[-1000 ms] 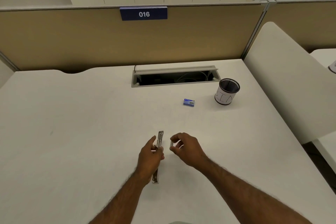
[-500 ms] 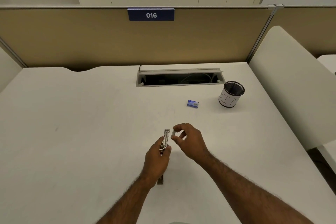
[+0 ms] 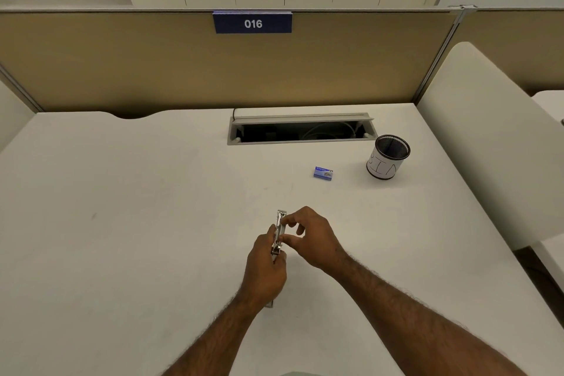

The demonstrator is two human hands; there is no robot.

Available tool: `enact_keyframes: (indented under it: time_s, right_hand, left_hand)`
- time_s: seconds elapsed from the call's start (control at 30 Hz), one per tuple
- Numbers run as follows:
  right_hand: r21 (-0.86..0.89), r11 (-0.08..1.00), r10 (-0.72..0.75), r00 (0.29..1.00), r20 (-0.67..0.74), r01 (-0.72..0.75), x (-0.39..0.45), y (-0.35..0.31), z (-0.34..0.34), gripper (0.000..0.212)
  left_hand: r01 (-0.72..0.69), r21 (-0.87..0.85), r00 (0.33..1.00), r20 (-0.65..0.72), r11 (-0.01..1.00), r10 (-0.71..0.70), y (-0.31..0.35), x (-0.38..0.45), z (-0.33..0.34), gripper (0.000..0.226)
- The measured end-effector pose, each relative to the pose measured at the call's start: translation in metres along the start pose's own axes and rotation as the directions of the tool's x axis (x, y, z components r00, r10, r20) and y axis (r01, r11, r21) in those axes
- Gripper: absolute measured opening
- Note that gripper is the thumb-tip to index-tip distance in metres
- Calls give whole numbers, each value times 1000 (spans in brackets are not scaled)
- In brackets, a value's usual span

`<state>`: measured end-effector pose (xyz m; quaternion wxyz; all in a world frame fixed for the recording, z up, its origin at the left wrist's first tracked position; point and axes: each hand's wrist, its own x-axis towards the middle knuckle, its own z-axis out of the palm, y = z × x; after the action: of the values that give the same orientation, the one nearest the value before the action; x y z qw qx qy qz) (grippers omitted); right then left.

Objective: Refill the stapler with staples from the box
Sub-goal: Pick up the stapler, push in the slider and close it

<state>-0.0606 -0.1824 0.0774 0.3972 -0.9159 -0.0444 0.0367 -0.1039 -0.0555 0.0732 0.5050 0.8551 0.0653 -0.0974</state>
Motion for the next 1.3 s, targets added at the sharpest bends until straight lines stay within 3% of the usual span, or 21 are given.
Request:
enact_keyframes:
  time_s: [0.97,1.3]
  right_hand:
    - [-28,1000,-7,999,47,8,-2,-2,4,31]
    - [-87,994,75,994,75,-68,-1,-2,7,29]
  left_hand:
    - [111,-39,993,47,993,-110,-1,1,-2,51]
    - [110,-36,992,68,993,-108,-2,-2,-1,49]
